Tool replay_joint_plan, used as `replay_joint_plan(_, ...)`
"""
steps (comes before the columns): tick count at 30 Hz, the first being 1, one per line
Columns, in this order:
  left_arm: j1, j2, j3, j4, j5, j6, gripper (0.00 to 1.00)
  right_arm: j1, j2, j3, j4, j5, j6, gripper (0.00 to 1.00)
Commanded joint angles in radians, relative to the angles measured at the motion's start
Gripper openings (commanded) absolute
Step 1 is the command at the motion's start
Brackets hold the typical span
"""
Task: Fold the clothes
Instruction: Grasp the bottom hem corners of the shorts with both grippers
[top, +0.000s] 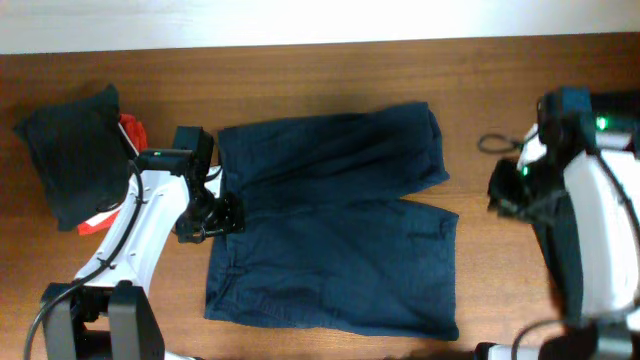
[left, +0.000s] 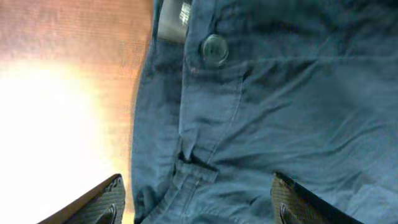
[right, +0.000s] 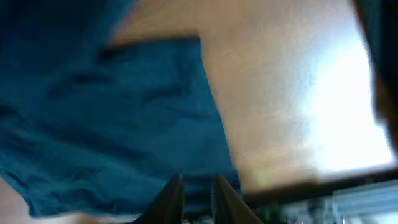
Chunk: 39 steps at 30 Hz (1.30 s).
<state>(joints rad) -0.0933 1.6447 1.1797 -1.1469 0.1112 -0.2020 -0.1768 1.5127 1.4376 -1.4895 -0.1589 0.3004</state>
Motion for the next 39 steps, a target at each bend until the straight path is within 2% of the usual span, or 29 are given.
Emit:
replay_joint_plan(1,0.004,-0.014,-0.066,-0.013,0.02,0.002,0.74,0.002,-0.136,-0.222,0.047,-0.062,0.039,0.27)
replay_joint_plan(4,0.004,-0.014,-0.141,0.037,0.032,0.002,0.74,0.002,-0.212,-0.412,0.119,-0.145,0.038,0.29)
replay_joint_plan(9,0.004,-0.014,-0.264,0.124,0.125,0.002,0.74,0.002,-0.225,-0.671,0.232,-0.213,0.039,0.3)
replay_joint_plan(13,0.004,-0.014,-0.328,0.195,0.125,0.001,0.73,0.002,-0.225,-0.815,0.326,-0.257,0.069,0.39)
replay_joint_plan(17,0.004,-0.014,-0.404,0.312,0.126,-0.059,0.57,0.002,-0.22,-0.905,0.409,-0.261,0.084,0.39)
replay_joint_plan(20,0.004,-0.014,-0.445,0.389,0.129,-0.101,0.56,0.002,-0.195,-0.938,0.481,-0.26,0.09,0.34)
replay_joint_plan(29,0.004,0.067,-0.458,0.576,0.147,-0.143,0.56,0.002,0.041,-0.93,0.724,-0.261,0.135,0.35)
replay_joint_plan(33,0.004,0.096,-0.43,0.702,0.156,-0.142,0.56,0.002,0.1,-0.801,0.777,-0.244,0.135,0.35)
replay_joint_plan(36,0.004,0.096,-0.384,0.803,0.155,-0.143,0.56,0.002,0.1,-0.605,0.786,-0.152,0.135,0.36)
replay_joint_plan(39,0.005,0.096,-0.349,0.829,0.156,-0.142,0.56,0.002,0.1,-0.478,0.758,-0.117,0.103,0.39)
